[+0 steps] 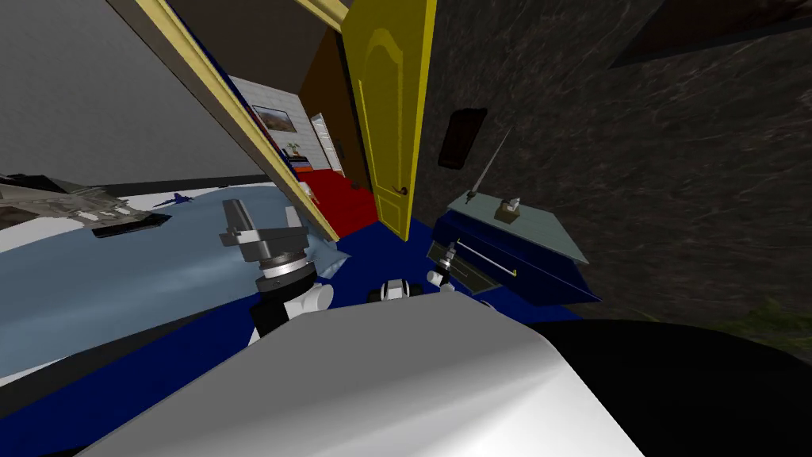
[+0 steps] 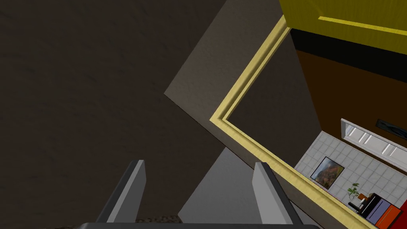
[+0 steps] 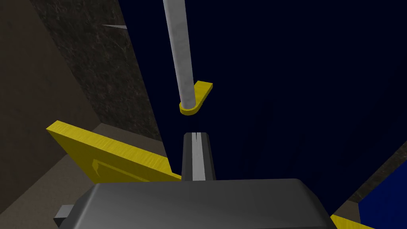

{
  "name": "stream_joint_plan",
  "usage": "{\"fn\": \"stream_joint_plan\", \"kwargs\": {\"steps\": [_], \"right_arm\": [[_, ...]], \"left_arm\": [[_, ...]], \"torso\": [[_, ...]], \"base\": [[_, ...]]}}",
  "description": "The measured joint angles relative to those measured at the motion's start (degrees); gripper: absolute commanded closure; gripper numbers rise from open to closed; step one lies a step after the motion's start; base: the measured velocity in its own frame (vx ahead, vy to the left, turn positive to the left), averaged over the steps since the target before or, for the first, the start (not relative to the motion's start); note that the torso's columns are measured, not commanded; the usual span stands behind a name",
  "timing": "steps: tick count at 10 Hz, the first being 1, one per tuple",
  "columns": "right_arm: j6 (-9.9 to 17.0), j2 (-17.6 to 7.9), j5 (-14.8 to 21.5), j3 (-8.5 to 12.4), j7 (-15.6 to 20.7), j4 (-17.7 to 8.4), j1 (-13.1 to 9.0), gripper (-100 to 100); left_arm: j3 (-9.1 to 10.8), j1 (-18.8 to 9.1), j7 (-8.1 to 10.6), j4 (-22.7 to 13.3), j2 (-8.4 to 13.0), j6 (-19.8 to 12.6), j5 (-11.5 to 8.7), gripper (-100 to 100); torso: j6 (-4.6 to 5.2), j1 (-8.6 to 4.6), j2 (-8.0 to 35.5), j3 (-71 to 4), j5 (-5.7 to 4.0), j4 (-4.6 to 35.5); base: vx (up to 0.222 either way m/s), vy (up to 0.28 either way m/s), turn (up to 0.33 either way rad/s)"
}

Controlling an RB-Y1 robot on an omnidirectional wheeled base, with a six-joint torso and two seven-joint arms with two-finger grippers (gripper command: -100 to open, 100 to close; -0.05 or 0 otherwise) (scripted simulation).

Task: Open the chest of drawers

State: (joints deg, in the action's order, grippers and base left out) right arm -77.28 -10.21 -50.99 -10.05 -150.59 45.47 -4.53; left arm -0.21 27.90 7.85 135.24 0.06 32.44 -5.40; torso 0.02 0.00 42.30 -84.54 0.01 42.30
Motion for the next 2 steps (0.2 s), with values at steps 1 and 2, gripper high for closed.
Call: {"fn": "stream_joint_plan", "kwargs": {"steps": [1,2], "right_arm": [[-1.0,-0.3,-1.5,1.5,-0.9,-1.0,-1.0,100],[-1.7,-0.6,-2.7,2.4,-1.6,-2.3,-2.5,-100]], "left_arm": [[0.0,0.0,0.0,0.0,0.0,0.0,0.0,0],[0.0,0.0,0.0,0.0,0.0,0.0,0.0,0]], "torso": [[-0.02,-0.06,-0.1,-0.1,-0.03,0.0],[-0.01,-0.05,-0.1,-0.1,-0.02,0.0]], "base": [[-0.115,0.051,0.168],[-0.143,-0.018,0.38]]}}
